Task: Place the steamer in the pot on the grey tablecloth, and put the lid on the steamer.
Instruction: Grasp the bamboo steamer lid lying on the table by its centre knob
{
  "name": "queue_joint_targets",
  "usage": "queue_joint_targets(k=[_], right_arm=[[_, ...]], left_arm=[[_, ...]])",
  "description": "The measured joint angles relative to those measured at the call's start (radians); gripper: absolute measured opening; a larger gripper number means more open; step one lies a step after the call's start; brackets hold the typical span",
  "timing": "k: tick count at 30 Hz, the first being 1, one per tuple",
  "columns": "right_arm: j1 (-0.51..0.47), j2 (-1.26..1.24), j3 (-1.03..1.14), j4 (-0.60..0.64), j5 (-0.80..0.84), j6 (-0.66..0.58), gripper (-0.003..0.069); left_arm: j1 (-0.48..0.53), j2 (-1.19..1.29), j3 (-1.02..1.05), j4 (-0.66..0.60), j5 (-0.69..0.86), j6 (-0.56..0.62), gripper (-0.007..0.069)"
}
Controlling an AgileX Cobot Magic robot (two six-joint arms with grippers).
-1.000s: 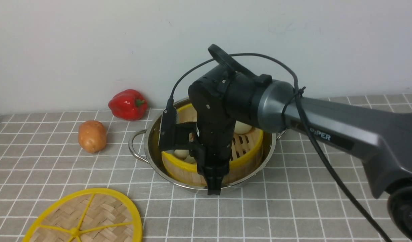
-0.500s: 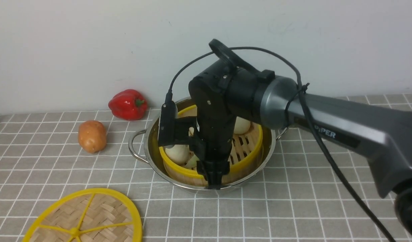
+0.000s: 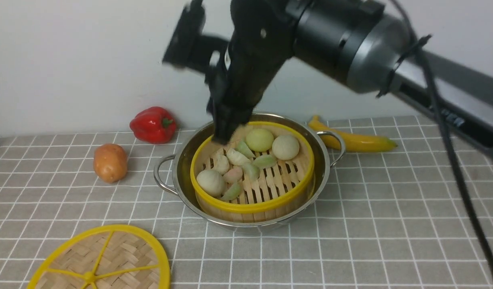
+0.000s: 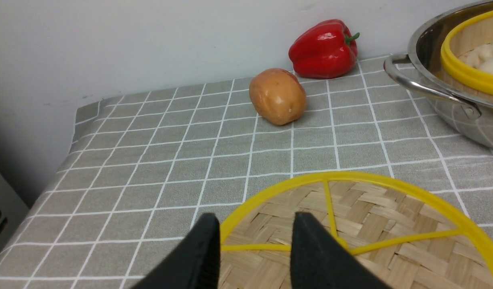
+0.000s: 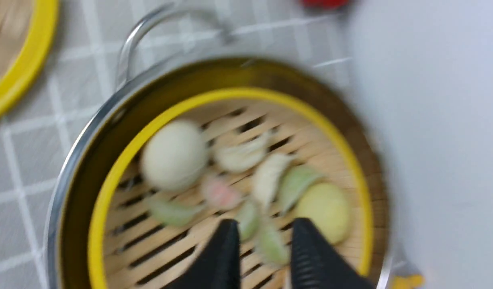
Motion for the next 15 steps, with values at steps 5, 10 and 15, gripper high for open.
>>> queue_joint_targets(k=[5, 10, 15], right_arm=[[-0.001, -0.043, -0.093, -0.039, -0.001, 0.179, -0.0013], [-0.001, -0.066, -0.152, -0.029, -0.003, 0.36, -0.0015], [-0.001, -0.066, -0.16, 0.019, -0.003, 0.424, -0.0013]], left_arm=[[0.0, 0.0, 0.0, 0.0, 0.0, 0.0, 0.0243], [0.0, 0.0, 0.0, 0.0, 0.0, 0.0, 0.0243], [0.0, 0.0, 0.0, 0.0, 0.0, 0.0, 0.0243]])
